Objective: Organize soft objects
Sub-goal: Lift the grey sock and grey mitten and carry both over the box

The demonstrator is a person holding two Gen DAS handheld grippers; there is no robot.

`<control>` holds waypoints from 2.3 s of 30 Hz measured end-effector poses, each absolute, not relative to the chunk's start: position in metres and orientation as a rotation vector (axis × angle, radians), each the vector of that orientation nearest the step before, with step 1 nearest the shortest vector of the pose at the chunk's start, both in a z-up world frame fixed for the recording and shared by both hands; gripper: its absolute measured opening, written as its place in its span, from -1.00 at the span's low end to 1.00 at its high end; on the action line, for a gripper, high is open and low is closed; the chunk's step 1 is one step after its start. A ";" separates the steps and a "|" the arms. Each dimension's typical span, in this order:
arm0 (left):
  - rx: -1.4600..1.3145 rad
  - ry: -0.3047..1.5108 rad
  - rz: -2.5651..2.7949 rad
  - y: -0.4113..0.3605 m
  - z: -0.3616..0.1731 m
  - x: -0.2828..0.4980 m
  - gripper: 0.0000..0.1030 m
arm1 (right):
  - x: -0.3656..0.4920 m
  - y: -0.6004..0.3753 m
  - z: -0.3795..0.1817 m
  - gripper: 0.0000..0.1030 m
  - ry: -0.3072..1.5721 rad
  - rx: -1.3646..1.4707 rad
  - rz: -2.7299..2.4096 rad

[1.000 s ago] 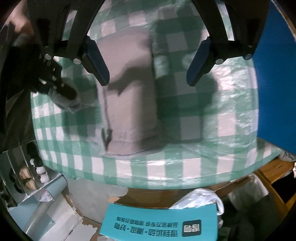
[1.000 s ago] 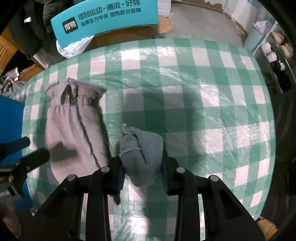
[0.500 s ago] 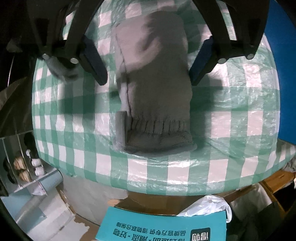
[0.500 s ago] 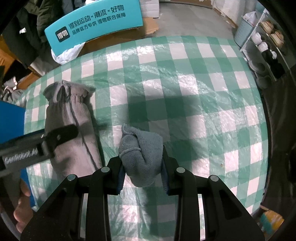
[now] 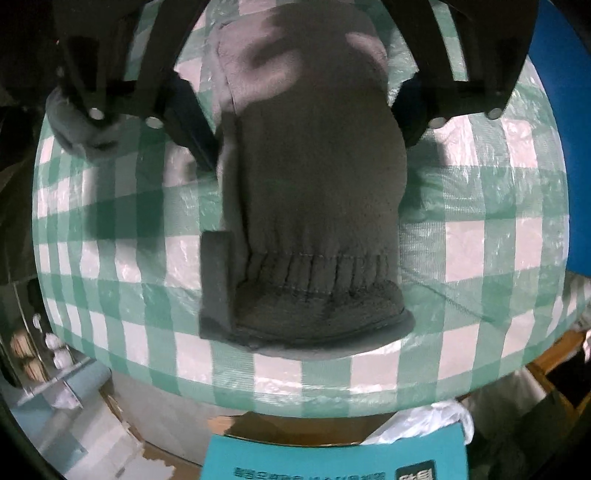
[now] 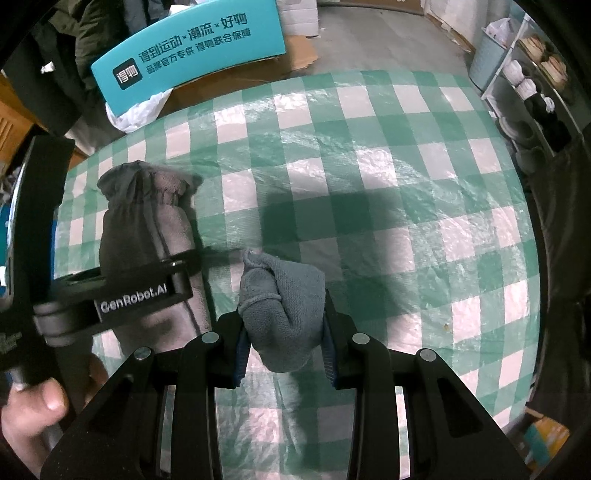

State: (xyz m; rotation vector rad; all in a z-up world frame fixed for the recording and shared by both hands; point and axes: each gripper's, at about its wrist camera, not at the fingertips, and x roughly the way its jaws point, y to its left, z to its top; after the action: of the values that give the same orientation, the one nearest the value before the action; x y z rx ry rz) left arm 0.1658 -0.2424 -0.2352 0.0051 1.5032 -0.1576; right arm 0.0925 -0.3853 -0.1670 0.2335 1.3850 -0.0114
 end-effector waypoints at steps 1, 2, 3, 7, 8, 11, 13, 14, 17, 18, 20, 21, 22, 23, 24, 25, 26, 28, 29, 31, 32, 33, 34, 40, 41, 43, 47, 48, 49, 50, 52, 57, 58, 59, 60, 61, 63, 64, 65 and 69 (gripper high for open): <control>0.012 1.500 -0.163 -0.243 -0.233 0.165 0.44 | 0.093 -0.385 -0.168 -0.41 1.386 0.228 -0.014; 0.017 1.497 -0.167 -0.243 -0.232 0.164 0.32 | 0.093 -0.385 -0.168 -0.41 1.386 0.220 -0.017; 0.018 1.494 -0.174 -0.242 -0.232 0.163 0.18 | 0.093 -0.385 -0.168 -0.41 1.387 0.217 -0.018; 0.039 1.476 -0.208 -0.242 -0.226 0.156 -0.19 | 0.094 -0.384 -0.166 -0.40 1.384 0.209 -0.019; 0.048 1.471 -0.214 -0.243 -0.224 0.154 -0.29 | 0.094 -0.383 -0.166 -0.40 1.383 0.205 -0.020; 0.070 1.455 -0.231 -0.244 -0.216 0.152 -0.47 | 0.094 -0.382 -0.163 -0.40 1.379 0.194 -0.019; 0.087 1.447 -0.236 -0.250 -0.214 0.151 -0.50 | 0.093 -0.381 -0.161 -0.40 1.376 0.189 -0.018; 0.091 1.446 -0.239 -0.250 -0.213 0.150 -0.52 | 0.093 -0.380 -0.159 -0.40 1.374 0.185 -0.017; 0.101 1.439 -0.249 -0.249 -0.207 0.145 -0.54 | 0.091 -0.380 -0.155 -0.40 1.368 0.178 -0.020; 0.109 1.434 -0.252 -0.248 -0.205 0.143 -0.55 | 0.091 -0.379 -0.154 -0.40 1.366 0.176 -0.021; 0.122 1.424 -0.259 -0.246 -0.201 0.139 -0.55 | 0.090 -0.379 -0.151 -0.40 1.362 0.168 -0.021; 0.128 1.419 -0.262 -0.244 -0.199 0.137 -0.55 | 0.089 -0.378 -0.149 -0.40 1.360 0.162 -0.020; 0.138 1.411 -0.264 -0.244 -0.196 0.134 -0.55 | 0.088 -0.377 -0.148 -0.40 1.358 0.157 -0.019; 0.144 1.405 -0.264 -0.245 -0.194 0.131 -0.55 | 0.088 -0.375 -0.146 -0.40 1.355 0.151 -0.017; 0.152 1.398 -0.266 -0.243 -0.191 0.129 -0.55 | 0.087 -0.374 -0.144 -0.40 1.352 0.146 -0.015; 0.158 1.392 -0.266 -0.241 -0.188 0.127 -0.55 | 0.087 -0.372 -0.142 -0.40 1.349 0.141 -0.012; 0.163 1.388 -0.265 -0.240 -0.186 0.126 -0.55 | 0.086 -0.371 -0.140 -0.40 1.346 0.139 -0.009; 0.174 1.378 -0.264 -0.235 -0.180 0.123 -0.55 | 0.085 -0.369 -0.136 -0.40 1.338 0.133 -0.003; 0.180 1.372 -0.263 -0.233 -0.177 0.121 -0.55 | 0.084 -0.368 -0.134 -0.40 1.333 0.127 0.001; 0.190 1.360 -0.261 -0.228 -0.170 0.116 -0.55 | 0.083 -0.364 -0.128 -0.40 1.323 0.112 0.006; 0.193 1.352 -0.261 -0.225 -0.166 0.114 -0.55 | 0.082 -0.362 -0.125 -0.40 1.316 0.100 0.009; 0.196 1.344 -0.262 -0.223 -0.161 0.112 -0.55 | 0.082 -0.360 -0.122 -0.41 1.311 0.092 0.011; 0.201 1.337 -0.263 -0.220 -0.159 0.110 -0.55 | 0.081 -0.358 -0.119 -0.41 1.306 0.085 0.013; 0.235 1.275 -0.266 -0.207 -0.136 0.099 -0.55 | 0.074 -0.347 -0.100 -0.41 1.271 0.054 0.040; 0.241 1.266 -0.262 -0.205 -0.132 0.097 -0.55 | 0.073 -0.344 -0.096 -0.41 1.263 0.047 0.046; 0.252 1.248 -0.259 -0.200 -0.127 0.093 -0.55 | 0.070 -0.340 -0.091 -0.41 1.252 0.040 0.055; 0.260 1.214 -0.248 -0.188 -0.114 0.084 -0.55 | 0.065 -0.329 -0.081 -0.41 1.236 0.029 0.080; 0.264 1.205 -0.244 -0.185 -0.111 0.081 -0.55 | 0.064 -0.327 -0.079 -0.41 1.232 0.027 0.088; 0.266 1.199 -0.243 -0.182 -0.108 0.079 -0.55 | 0.063 -0.324 -0.077 -0.41 1.228 0.024 0.095; 0.271 1.191 -0.244 -0.179 -0.104 0.076 -0.55 | 0.063 -0.320 -0.074 -0.41 1.221 0.018 0.102; 0.277 1.175 -0.244 -0.174 -0.098 0.070 -0.55 | 0.061 -0.315 -0.068 -0.41 1.210 0.011 0.114; 0.275 1.135 -0.227 -0.156 -0.079 0.062 -0.55 | 0.059 -0.298 -0.058 -0.41 1.187 -0.006 0.150; 0.276 1.126 -0.224 -0.152 -0.075 0.060 -0.55 | 0.059 -0.295 -0.055 -0.41 1.183 -0.008 0.157; 0.278 1.117 -0.218 -0.148 -0.071 0.059 -0.55 | 0.059 -0.290 -0.052 -0.41 1.176 -0.011 0.167; 0.281 1.111 -0.213 -0.145 -0.067 0.057 -0.55 | 0.058 -0.286 -0.049 -0.41 1.171 -0.015 0.176; 0.278 1.108 -0.212 -0.142 -0.065 0.057 -0.55 | 0.058 -0.281 -0.046 -0.41 1.164 -0.019 0.185; 0.266 1.104 -0.207 -0.134 -0.058 0.056 -0.55 | 0.057 -0.272 -0.041 -0.41 1.155 -0.024 0.206; 0.256 1.100 -0.204 -0.129 -0.054 0.055 -0.55 | 0.057 -0.268 -0.039 -0.41 1.151 -0.024 0.214; 0.252 1.096 -0.200 -0.125 -0.049 0.055 -0.55 | 0.056 -0.263 -0.036 -0.41 1.146 -0.024 0.228; 0.249 1.072 -0.188 -0.110 -0.033 0.052 -0.55 | 0.056 -0.245 -0.027 -0.41 1.131 -0.034 0.264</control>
State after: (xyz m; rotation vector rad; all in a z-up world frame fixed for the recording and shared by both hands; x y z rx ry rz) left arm 0.0523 -0.1105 -0.0332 0.2491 1.0720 -0.1876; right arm 0.0556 -0.2454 -0.0272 -0.0339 1.1313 0.2642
